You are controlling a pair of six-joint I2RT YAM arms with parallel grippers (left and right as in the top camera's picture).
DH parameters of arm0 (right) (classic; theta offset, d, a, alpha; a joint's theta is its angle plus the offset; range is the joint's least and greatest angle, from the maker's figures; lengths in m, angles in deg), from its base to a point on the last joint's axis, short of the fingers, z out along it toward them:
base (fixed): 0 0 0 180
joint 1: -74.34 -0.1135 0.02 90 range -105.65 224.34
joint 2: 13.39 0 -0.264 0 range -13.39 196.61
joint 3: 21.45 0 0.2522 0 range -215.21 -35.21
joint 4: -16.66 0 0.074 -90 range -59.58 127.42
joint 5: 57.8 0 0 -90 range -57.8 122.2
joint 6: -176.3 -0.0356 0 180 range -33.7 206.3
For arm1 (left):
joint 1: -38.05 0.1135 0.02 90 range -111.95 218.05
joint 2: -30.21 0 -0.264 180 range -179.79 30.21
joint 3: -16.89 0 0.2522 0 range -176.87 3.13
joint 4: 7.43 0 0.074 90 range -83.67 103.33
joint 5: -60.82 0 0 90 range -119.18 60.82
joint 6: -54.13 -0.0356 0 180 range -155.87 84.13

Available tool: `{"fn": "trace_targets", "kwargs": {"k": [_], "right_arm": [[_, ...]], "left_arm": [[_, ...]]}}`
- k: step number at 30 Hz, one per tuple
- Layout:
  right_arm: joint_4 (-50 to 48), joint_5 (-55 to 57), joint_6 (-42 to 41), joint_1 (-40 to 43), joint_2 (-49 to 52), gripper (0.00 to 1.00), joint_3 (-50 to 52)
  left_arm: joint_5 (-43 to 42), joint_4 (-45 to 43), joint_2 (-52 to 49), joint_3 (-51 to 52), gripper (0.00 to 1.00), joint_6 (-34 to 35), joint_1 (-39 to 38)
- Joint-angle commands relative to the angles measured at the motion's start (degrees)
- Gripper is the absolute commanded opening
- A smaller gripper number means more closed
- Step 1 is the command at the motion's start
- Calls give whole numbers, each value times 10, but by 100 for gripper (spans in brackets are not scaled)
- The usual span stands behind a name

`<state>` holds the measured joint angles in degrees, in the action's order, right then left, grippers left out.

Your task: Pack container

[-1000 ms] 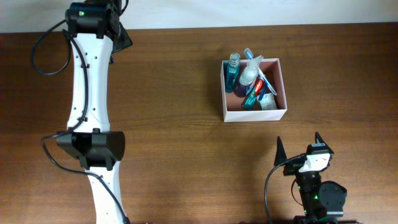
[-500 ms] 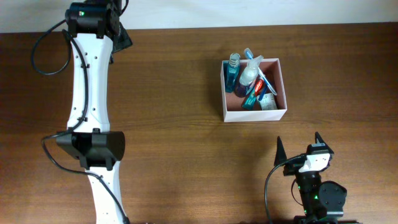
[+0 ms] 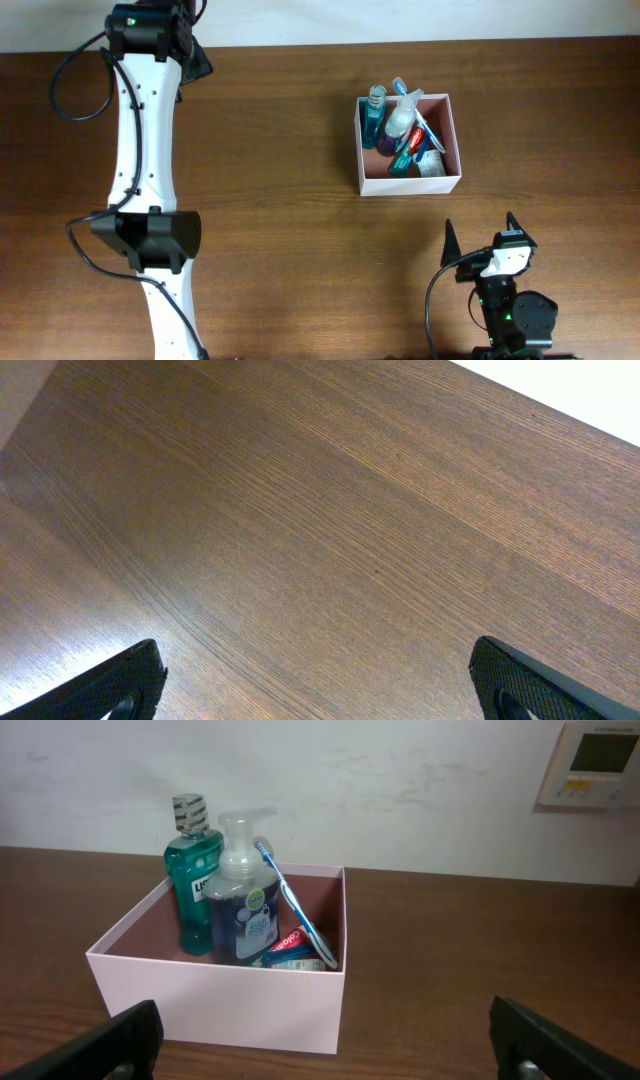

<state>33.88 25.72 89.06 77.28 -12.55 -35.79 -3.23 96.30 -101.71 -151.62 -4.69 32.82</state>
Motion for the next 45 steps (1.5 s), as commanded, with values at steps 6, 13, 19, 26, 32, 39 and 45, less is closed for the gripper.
{"fn": "trace_targets", "kwargs": {"k": [6, 13, 19, 26, 32, 39, 45], "right_arm": [[3, -5, -4, -3, -6, 99, 3], [3, -5, -4, -3, -6, 99, 3], [3, -5, -4, -3, -6, 99, 3], [3, -5, -4, -3, -6, 99, 3], [3, -5, -4, -3, -6, 99, 3], [3, -5, -4, -3, -6, 99, 3], [3, -5, -4, -3, -6, 99, 3]], "left_arm": [[8, 2, 18, 19, 99, 7, -12], [9, -116, 173, 246, 99, 7, -10], [-11, -347, 357, 549, 99, -56, -10], [-93, -570, 563, 848, 99, -150, -10], [-139, -674, 745, 1048, 99, -193, -10], [-155, -763, 953, 1249, 99, -193, -10], [-161, -879, 1108, 1397, 99, -193, -10]]}}
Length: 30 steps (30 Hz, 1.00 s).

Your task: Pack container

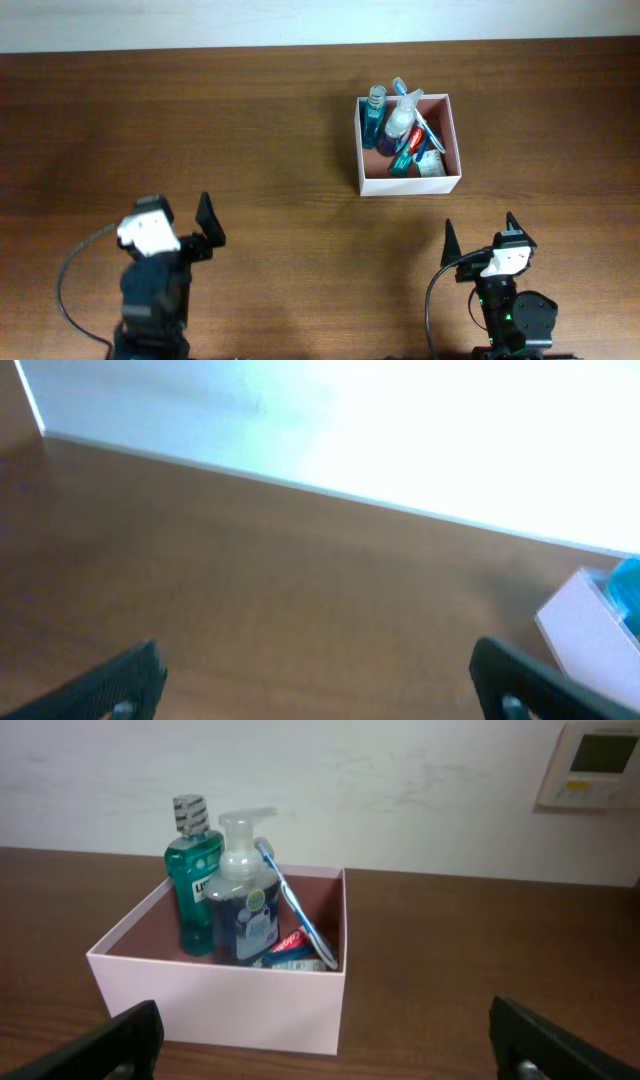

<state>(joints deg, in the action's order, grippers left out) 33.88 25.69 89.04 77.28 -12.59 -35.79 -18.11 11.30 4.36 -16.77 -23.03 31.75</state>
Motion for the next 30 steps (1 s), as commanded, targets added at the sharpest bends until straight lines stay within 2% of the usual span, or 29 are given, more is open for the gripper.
{"fn": "trace_targets", "kwargs": {"k": [1, 5, 10, 15, 17, 22, 30], "right_arm": [[3, -5, -4, -3, -5, 99, 3], [3, -5, -4, -3, -5, 99, 3], [3, -5, -4, -3, -5, 99, 3], [3, -5, -4, -3, -5, 99, 3], [3, -5, -4, -3, -5, 99, 3], [3, -5, -4, -3, -5, 99, 3], [3, -5, -4, -3, -5, 99, 3]], "left_arm": [[-12, -43, 62, 64, 99, -10, 2], [-30, -92, 132, 138, 99, -10, 18], [-75, -97, 178, 172, 99, -10, 54], [-138, -71, 211, 178, 99, -69, 87], [-139, -43, 227, 178, 99, -78, 90], [-139, 24, 255, 179, 99, -80, 89], [-137, 26, 256, 179, 99, -80, 89]]}}
